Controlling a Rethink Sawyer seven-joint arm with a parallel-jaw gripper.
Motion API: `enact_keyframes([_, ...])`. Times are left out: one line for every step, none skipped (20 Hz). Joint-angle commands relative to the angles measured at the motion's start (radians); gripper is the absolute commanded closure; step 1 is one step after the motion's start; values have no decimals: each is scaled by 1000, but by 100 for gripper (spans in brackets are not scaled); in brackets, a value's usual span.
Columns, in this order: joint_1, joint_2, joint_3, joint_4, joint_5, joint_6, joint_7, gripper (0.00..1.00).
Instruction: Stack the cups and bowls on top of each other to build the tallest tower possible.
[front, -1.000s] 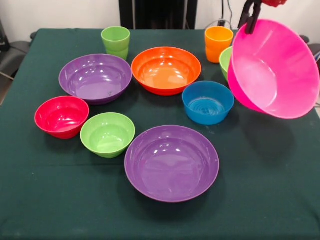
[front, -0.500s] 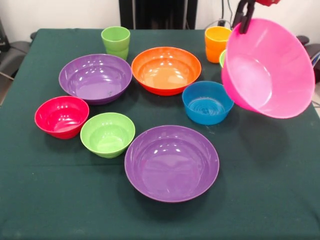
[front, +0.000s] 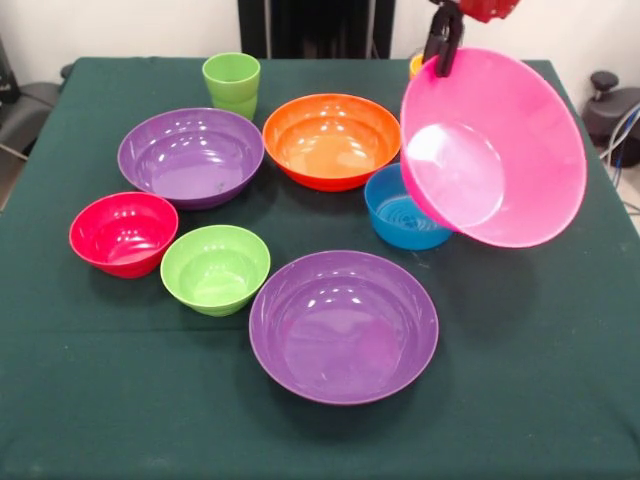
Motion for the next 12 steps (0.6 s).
enact_keyframes([-20,0,93,72,-79,-57,-39,100])
enact_keyframes([-21,-1,95,76,-78,-59,-39,100])
enact_keyframes([-19,-2,94,77,-79,-62,-37,100])
enact_keyframes([-20,-2,95,79,-79,-65,-37,100])
enact_keyframes([-19,0,96,82,-80,-70,-35,100])
enact_keyframes([-19,1,97,84,-80,-77,-35,100])
enact_keyframes([-21,1,99,86,-81,-81,-36,100])
enact_keyframes([-20,1,98,87,-82,-83,-35,100])
enact_keyframes([-22,0,100,91,-81,-86,-36,100])
enact_keyframes([-22,-1,100,93,-81,-86,-37,100])
enact_keyframes([-24,-3,102,95,-81,-85,-40,100])
enact_keyframes([-24,-3,101,95,-82,-87,-40,100])
